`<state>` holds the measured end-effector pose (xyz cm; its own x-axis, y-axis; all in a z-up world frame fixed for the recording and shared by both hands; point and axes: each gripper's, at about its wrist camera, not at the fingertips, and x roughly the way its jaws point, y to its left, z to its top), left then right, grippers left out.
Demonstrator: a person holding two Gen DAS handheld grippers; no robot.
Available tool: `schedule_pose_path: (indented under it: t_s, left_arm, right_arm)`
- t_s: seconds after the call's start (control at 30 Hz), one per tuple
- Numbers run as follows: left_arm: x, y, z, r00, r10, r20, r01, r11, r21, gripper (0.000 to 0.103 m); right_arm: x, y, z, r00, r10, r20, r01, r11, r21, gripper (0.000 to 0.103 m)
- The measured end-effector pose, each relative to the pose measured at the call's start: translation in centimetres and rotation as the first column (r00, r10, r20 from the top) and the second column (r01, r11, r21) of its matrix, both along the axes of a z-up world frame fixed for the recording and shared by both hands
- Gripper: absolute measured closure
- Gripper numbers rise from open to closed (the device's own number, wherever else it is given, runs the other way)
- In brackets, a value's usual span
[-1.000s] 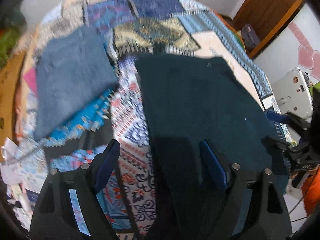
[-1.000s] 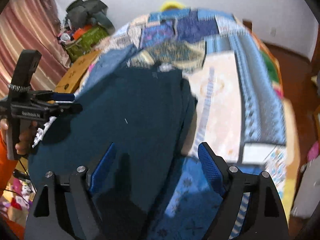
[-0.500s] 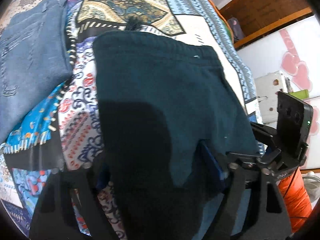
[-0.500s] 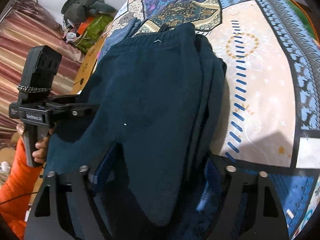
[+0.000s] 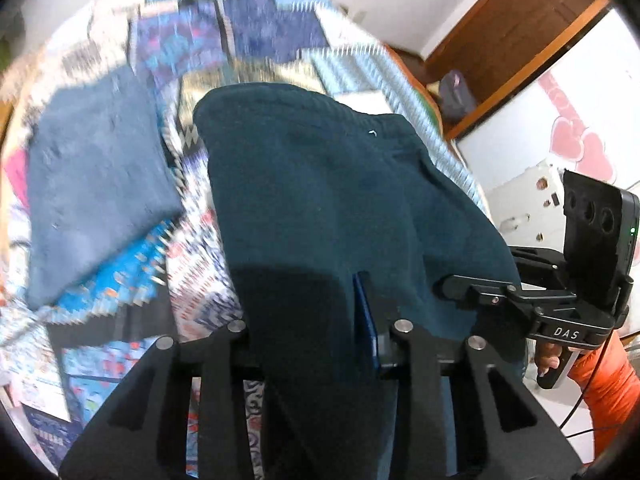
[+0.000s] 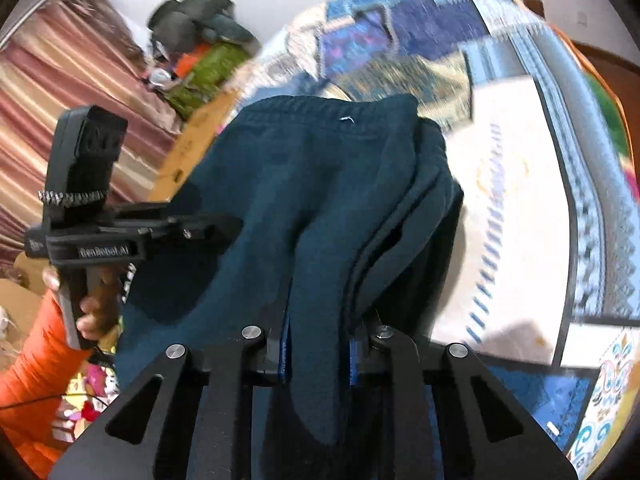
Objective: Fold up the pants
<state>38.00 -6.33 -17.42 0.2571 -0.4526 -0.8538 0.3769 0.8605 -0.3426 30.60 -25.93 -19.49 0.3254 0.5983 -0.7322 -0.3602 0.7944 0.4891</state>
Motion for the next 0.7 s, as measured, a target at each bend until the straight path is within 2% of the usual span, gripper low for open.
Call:
schedule_pose_path:
  t_s: [0.2,0.33,0.43,0.57,0.7]
  left_arm:
    - [-1.3,3.4,6.3,0.984,0.055,0.168,-0.050,0.998,-0.034,0.072]
    - [-1.5,5.3,9.7,0.958,0.089,0.272,-0.086,0.996,-0.024,0.074]
    - [-0.9,7.0,11.9,0.929,0.130,0.345,-0.127,0.991,-0.032,0.075]
    - [1.2,9.6,13.3,0.901,0.193,0.387,-0.184,0.981,-0.060,0.078]
    - [3.7,11.9,13.2,0.878,0.241,0.413,-0.233,0.970,-0.070,0.079]
  right_arm:
    - [1.0,2.9,4.2,0.991,0.019,0.135,-0.021,1.000,0.016,0.085]
    - [2.0,5.5,6.7,0.971,0.033,0.236,-0.037,0.999,0.014,0.086]
    - [3.0,6.9,7.9,0.958,0.034,0.286,-0.042,0.999,0.022,0.086]
    - [5.5,9.5,9.0,0.942,0.035,0.333,-0.050,0.998,0.038,0.086]
    - [8.5,11.9,8.7,0.936,0.036,0.351,-0.054,0.998,0.041,0.086]
